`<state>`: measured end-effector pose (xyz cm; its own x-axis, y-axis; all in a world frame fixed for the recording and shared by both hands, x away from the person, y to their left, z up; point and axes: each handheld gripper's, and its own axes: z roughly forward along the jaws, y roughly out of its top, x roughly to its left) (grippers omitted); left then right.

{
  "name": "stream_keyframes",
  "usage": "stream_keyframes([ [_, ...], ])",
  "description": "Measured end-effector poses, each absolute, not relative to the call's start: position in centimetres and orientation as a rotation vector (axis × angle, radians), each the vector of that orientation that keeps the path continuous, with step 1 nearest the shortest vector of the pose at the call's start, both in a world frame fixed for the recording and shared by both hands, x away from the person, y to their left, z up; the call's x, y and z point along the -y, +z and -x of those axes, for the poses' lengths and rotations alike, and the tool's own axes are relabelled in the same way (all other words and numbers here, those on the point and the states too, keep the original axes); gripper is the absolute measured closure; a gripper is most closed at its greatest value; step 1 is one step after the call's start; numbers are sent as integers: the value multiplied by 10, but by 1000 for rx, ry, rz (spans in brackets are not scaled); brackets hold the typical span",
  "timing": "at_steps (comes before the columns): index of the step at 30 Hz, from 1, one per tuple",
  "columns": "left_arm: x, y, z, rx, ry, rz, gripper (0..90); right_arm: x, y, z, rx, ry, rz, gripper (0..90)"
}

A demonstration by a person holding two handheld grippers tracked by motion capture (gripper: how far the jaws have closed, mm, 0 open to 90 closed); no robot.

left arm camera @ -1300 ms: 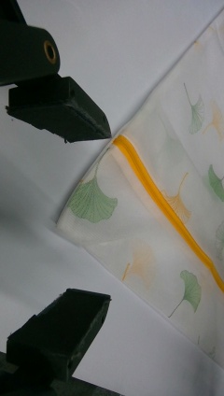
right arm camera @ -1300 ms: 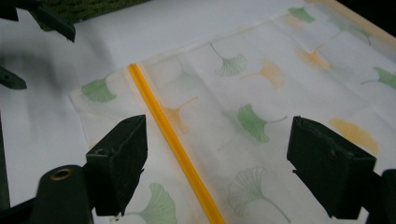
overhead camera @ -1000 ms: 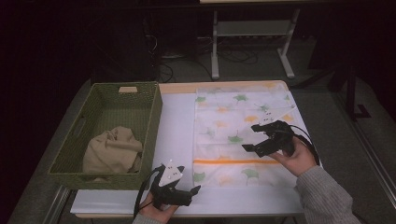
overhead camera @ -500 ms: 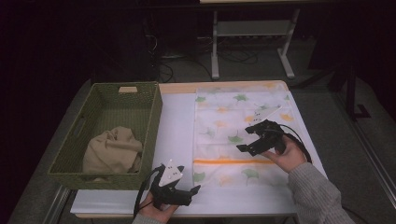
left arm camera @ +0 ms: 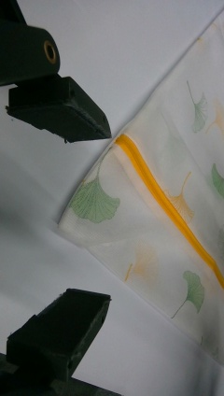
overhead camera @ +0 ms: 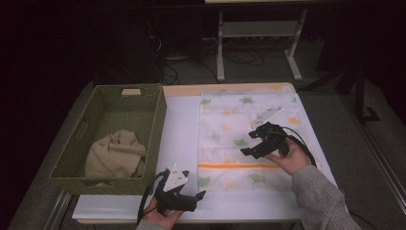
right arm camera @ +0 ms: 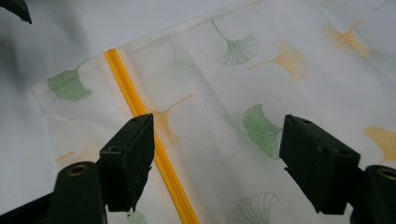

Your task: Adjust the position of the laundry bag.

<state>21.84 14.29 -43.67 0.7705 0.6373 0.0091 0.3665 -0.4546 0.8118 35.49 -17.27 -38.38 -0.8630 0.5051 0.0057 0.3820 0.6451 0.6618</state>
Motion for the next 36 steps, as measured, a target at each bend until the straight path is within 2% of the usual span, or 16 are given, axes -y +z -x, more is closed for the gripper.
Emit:
stream_keyframes([
  [17,-145,-438,-220,-760,382,-2087,167,151,-408,-366,-2794,887,-705,336],
  [36,-144,-438,-220,-760,381,-2089,168,124,-436,-361,-2963,686,-561,480],
])
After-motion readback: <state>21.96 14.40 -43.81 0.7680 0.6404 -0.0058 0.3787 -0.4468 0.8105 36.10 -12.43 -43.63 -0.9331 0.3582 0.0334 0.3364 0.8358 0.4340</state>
